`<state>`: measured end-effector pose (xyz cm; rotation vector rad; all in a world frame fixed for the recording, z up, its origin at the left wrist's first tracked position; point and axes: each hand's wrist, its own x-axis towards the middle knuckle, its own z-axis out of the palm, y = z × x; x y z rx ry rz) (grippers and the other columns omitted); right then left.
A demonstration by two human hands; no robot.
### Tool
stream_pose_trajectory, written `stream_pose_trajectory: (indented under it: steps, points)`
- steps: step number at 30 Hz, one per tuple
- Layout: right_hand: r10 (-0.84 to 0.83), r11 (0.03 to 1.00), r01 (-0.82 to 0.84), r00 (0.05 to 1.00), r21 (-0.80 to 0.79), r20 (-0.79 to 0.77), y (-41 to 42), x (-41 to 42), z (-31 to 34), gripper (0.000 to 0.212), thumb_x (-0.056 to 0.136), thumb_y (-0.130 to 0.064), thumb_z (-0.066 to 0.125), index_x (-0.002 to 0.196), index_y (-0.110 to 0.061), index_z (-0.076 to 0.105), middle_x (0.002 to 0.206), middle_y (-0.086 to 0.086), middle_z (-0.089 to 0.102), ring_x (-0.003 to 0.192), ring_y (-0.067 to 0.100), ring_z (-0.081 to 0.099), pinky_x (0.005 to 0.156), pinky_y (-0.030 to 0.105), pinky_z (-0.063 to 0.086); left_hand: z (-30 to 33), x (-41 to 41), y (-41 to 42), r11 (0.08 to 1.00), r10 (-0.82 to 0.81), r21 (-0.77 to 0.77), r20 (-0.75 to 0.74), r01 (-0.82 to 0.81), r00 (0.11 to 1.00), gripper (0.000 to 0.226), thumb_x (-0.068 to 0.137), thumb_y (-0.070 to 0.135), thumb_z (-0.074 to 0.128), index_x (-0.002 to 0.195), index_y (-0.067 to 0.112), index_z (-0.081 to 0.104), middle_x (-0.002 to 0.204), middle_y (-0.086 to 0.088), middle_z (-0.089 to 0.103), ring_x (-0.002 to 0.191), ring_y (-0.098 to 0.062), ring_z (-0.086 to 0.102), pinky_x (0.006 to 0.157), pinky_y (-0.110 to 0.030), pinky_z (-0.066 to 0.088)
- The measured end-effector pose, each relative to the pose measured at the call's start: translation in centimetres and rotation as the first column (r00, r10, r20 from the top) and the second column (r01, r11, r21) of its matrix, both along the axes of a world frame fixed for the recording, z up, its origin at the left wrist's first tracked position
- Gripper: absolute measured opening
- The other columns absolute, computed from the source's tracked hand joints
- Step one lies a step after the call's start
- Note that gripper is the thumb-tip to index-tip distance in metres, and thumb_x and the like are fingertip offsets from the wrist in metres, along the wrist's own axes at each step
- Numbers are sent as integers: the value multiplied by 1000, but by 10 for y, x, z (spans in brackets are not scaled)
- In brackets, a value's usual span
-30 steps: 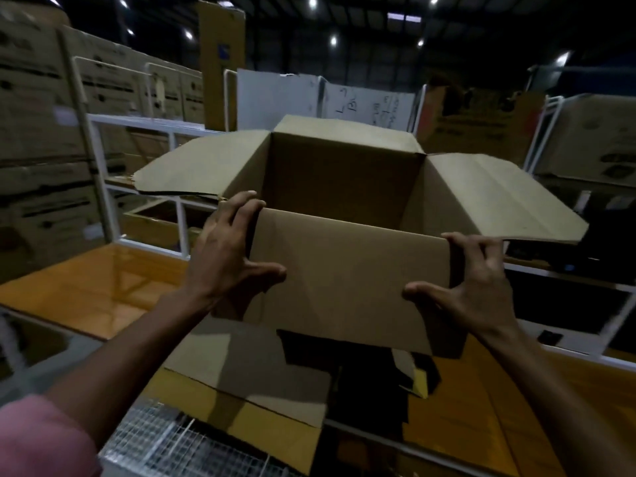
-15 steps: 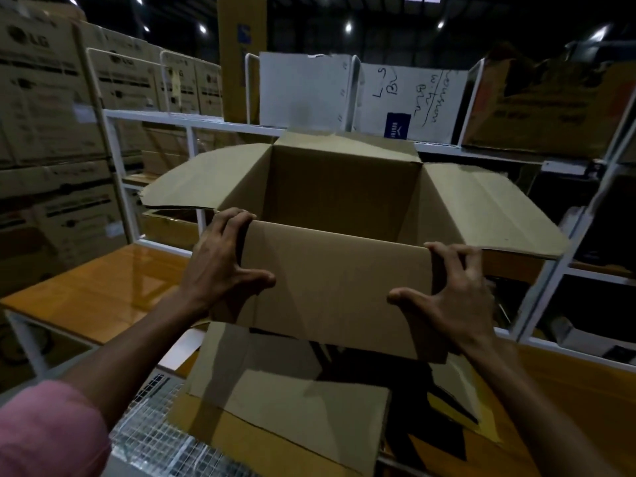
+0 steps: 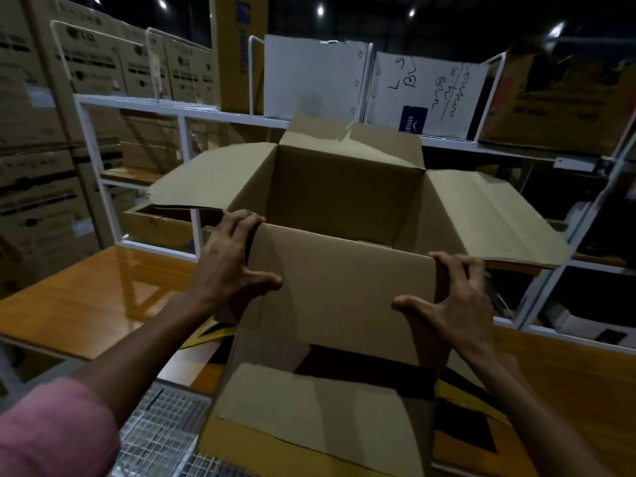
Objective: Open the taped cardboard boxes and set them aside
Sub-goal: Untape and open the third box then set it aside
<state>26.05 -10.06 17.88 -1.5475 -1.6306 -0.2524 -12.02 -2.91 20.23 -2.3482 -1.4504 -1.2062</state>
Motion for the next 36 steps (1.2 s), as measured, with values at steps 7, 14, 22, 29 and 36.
stream_pose_trajectory:
  steps: [7, 14, 22, 29, 36]
  points:
    - [-73, 997, 73, 997, -7, -37, -8, -3, -6, 99, 51, -68, 84, 135, -27, 50, 130, 6, 38, 106, 19, 48, 83, 39, 54, -3, 8, 24, 997, -68, -37, 2, 68, 998, 110, 56, 55, 93, 146, 21, 39, 150, -6, 34, 127, -32, 45, 99, -53, 46]
    - [-118, 991, 113, 991, -75, -70, -19, -3, -20, 100, 49, -71, 78, 134, -25, 49, 128, 1, 35, 107, 16, 42, 84, 34, 48, -12, 20, 37, 986, -113, -128, -21, 110, 993, 108, 57, 56, 92, 145, 24, 39, 150, -4, 32, 130, -32, 41, 102, -52, 46]
    - [-72, 954, 67, 997, -293, -5, -19, -4, -40, 89, 66, -70, 80, 139, -30, 47, 128, -6, 34, 116, 20, 45, 95, 39, 49, -66, 3, 30, 940, -87, -333, -22, 75, 996, 103, 57, 70, 85, 141, 29, 41, 146, 1, 27, 124, -25, 46, 99, -49, 53]
    - [-116, 759, 108, 993, -642, 30, -29, -20, -104, 75, 90, -70, 51, 152, -30, 35, 163, 2, 17, 149, 35, 24, 116, 50, 34, -118, 0, 11, 866, -136, -493, -386, -80, 913, 64, 84, 78, 53, 124, 28, 59, 143, -1, 48, 132, -23, 43, 107, -42, 40]
    - [-156, 776, 273, 957, -568, 246, -38, -37, -115, 72, 95, -68, 43, 155, -33, 23, 170, 5, 2, 155, 37, -5, 122, 60, 13, -131, 22, -17, 911, -29, -391, -386, -135, 922, 63, 93, 67, 49, 142, 27, 45, 160, -5, 31, 149, -33, 23, 118, -59, 28]
